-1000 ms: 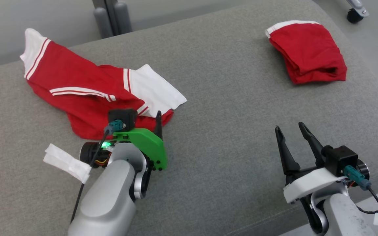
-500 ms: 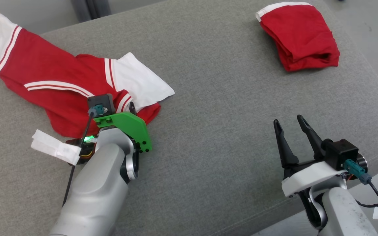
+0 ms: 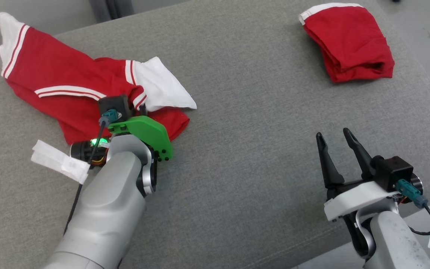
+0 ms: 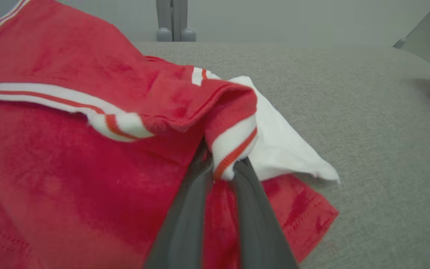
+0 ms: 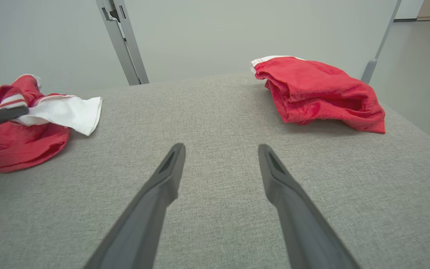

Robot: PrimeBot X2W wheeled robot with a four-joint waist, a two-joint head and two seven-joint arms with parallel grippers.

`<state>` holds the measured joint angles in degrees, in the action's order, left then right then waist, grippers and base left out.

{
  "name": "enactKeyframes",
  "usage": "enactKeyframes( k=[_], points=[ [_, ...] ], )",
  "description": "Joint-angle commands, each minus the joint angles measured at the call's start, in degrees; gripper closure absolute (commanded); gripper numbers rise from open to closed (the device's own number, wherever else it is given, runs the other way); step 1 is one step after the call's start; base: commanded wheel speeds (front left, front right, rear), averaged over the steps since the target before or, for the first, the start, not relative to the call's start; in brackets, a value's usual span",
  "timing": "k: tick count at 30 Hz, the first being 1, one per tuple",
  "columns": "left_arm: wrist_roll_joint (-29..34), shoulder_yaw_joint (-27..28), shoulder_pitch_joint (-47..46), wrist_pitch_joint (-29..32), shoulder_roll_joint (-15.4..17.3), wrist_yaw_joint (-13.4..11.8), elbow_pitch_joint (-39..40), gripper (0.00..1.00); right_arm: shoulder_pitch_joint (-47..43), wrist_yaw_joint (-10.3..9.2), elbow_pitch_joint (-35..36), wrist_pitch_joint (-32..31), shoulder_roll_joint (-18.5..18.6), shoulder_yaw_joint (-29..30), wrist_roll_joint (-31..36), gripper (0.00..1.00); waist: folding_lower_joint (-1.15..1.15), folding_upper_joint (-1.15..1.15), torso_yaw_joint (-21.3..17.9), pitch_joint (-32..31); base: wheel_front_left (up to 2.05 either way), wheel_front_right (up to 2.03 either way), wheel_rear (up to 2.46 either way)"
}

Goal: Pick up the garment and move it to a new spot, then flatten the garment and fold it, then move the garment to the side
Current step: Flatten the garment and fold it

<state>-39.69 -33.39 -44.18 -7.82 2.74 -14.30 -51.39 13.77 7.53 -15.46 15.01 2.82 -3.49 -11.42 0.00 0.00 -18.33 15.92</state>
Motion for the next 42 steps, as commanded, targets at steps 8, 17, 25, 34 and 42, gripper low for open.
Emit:
enactKeyframes(
  k=[8, 17, 25, 34, 42],
  points=[
    [2.45, -3.21, -6.53, -5.97, 0.26, 2.06, 5.41, 1.0, -0.41, -0.09, -0.68, 0.24, 0.15, -0.88, 0.17, 0.0, 0.0, 0.0, 1.21, -3.1, 0.0, 0.0, 0.0],
    [5.26, -0.48, -10.24, -7.38, 1.3, 2.8, 18.89, 1.0, -1.88, -0.09, -0.69, 0.25, 0.15, 1.08, 1.02, 0.0, 0.0, 0.0, 1.59, -4.36, 0.0, 0.0, 0.0],
    [4.78, 3.17, 2.75, -7.11, 10.55, 3.63, 29.21, 1.0, -3.46, -0.09, -0.2, 0.24, 0.16, 3.81, 1.98, 0.0, 0.0, 0.0, 5.71, -5.55, 0.0, 0.0, 0.0],
    [1.32, 8.8, 18.8, -6.44, 22.29, 1.6, 35.75, 1.0, -3.88, -0.09, -0.43, 0.24, 0.18, 3.17, 2.51, 0.0, 0.0, 0.0, 9.76, -6.69, 0.0, 0.0, 0.0],
    [-1.94, 13.38, 28.24, -6.76, 26.55, 0.63, 39.18, 1.0, -4.25, -0.09, -0.71, 0.24, 0.17, 2.31, 2.93, 0.0, 0.0, 0.0, 11.01, -7.53, 0.0, 0.0, 0.0]
  ],
)
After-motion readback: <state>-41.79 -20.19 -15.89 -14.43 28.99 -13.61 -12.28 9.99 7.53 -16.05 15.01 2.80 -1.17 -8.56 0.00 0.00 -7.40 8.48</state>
